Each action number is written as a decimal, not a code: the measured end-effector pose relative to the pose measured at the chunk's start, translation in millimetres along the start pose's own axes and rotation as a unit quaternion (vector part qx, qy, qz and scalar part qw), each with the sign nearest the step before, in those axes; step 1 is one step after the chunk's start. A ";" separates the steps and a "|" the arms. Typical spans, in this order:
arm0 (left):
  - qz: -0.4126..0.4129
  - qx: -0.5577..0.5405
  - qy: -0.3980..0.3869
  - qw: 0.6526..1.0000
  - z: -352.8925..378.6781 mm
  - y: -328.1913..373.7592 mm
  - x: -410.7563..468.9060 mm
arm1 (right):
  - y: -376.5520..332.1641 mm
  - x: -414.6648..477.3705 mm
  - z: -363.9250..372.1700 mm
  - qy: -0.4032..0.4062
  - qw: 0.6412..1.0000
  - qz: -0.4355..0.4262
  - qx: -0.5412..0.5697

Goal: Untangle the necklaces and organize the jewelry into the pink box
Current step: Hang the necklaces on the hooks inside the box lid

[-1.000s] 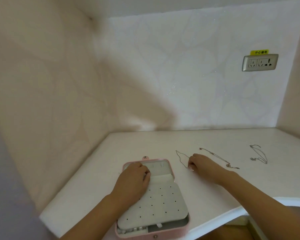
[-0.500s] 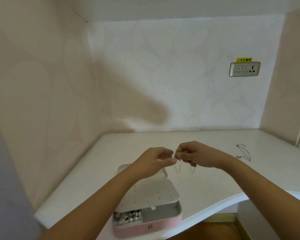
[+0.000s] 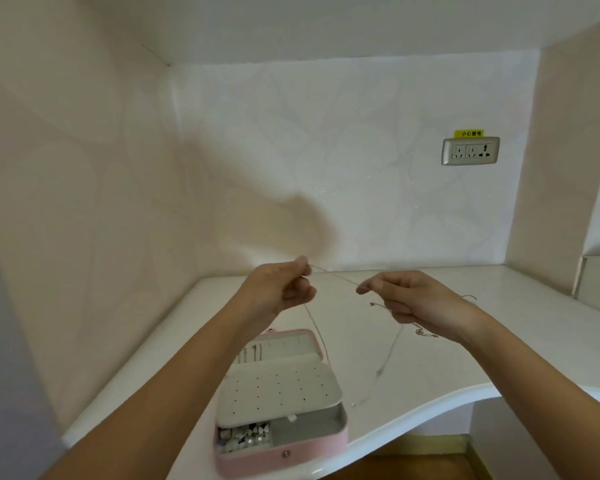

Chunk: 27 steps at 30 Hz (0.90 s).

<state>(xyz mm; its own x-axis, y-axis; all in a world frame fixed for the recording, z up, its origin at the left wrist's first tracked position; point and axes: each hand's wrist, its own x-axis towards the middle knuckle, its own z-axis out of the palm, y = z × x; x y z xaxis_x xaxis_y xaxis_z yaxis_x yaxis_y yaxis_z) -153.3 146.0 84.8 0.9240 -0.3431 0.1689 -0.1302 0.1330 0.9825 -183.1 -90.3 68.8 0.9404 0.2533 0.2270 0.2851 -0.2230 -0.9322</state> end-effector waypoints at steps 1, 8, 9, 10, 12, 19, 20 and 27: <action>-0.014 -0.065 0.019 0.998 -7.0 0.8 2.0 | 2.8 -2.0 -3.4 0.009 1.000 0.001 0.026; -0.054 -0.290 0.115 0.949 -52.4 -6.7 3.3 | 21.8 3.6 -18.3 0.024 0.962 0.016 0.272; -0.060 -0.296 0.122 0.946 -56.3 -10.5 3.6 | 23.2 6.8 -15.9 0.024 0.953 0.017 0.302; -0.068 -0.302 0.130 0.942 -59.4 -14.4 3.8 | 24.1 10.3 -13.4 0.025 0.941 0.016 0.336; -0.087 -0.303 0.146 0.938 -64.5 -23.2 3.1 | 21.8 17.7 -8.8 0.033 0.913 0.006 0.407; -0.145 -0.171 0.190 0.956 -63.9 -62.5 -10.2 | -19.6 58.0 17.1 0.114 0.929 -0.011 0.352; -0.144 -0.144 0.200 0.958 -63.8 -67.9 -11.2 | -27.1 65.0 23.3 0.120 0.946 -0.002 0.302; -0.032 0.373 0.162 0.913 -66.4 -97.6 -9.9 | -95.8 98.6 55.0 0.015 0.994 -0.054 -0.092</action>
<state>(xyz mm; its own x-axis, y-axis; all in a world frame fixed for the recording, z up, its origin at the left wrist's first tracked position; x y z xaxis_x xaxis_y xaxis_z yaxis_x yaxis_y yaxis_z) -125.8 198.2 -18.0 0.9805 -0.0191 0.1954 -0.1689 -0.5899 0.7896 -127.8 7.9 165.0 0.9063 0.2585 0.3344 0.4121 -0.3645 -0.8351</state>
